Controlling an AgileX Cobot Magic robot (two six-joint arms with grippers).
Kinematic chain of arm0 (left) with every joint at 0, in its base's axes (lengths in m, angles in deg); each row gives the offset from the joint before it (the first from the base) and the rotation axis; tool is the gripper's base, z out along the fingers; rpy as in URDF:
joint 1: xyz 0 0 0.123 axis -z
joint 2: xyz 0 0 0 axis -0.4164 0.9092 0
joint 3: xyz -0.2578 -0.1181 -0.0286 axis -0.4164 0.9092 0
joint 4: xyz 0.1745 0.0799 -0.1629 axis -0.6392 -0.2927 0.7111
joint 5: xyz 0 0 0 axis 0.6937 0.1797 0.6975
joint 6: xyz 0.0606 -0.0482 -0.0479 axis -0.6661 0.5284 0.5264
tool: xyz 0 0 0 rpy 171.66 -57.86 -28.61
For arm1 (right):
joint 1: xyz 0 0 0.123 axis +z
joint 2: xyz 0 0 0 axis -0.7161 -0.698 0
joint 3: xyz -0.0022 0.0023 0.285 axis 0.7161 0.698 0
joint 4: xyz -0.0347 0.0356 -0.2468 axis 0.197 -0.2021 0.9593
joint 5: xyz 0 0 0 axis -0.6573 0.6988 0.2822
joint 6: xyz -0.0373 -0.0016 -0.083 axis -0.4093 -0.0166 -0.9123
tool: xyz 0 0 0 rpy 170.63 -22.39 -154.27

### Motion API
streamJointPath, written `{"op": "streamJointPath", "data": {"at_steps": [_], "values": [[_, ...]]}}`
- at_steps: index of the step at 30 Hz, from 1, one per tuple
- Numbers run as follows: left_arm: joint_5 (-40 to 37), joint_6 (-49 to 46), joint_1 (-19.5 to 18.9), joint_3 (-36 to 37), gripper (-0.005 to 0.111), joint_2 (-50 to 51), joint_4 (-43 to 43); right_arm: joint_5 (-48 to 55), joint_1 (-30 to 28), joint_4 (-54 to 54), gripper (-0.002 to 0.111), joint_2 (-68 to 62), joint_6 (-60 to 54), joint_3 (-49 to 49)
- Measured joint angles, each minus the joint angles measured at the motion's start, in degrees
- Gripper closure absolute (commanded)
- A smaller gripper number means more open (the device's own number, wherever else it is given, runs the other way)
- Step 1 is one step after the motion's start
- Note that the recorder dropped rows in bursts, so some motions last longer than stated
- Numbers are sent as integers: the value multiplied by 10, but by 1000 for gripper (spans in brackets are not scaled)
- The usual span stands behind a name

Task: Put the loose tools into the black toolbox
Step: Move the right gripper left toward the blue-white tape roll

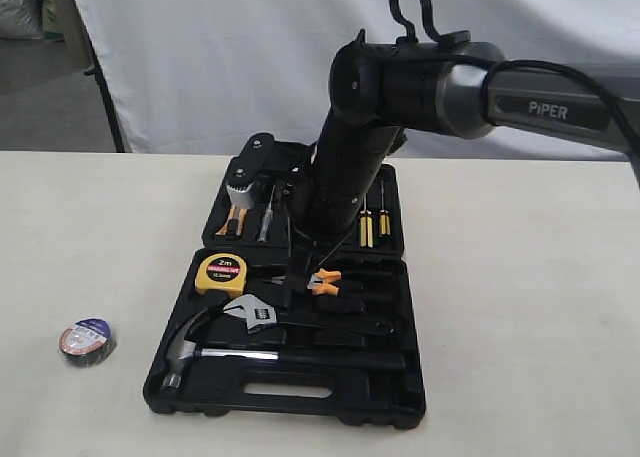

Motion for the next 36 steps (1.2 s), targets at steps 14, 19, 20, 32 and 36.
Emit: {"op": "streamJointPath", "data": {"at_steps": [14,19,20,32,36], "values": [[0,0,0,0,106,0,0,-4,1,-115,108,0,25,0],[0,0,0,0,106,0,0,-4,6,-124,108,-10,26,0],[0,0,0,0,106,0,0,-4,9,-124,107,-13,28,0],[0,0,0,0,106,0,0,-72,54,-124,55,-58,36,0],[0,0,0,0,106,0,0,-89,69,-124,48,-64,36,0]]}}
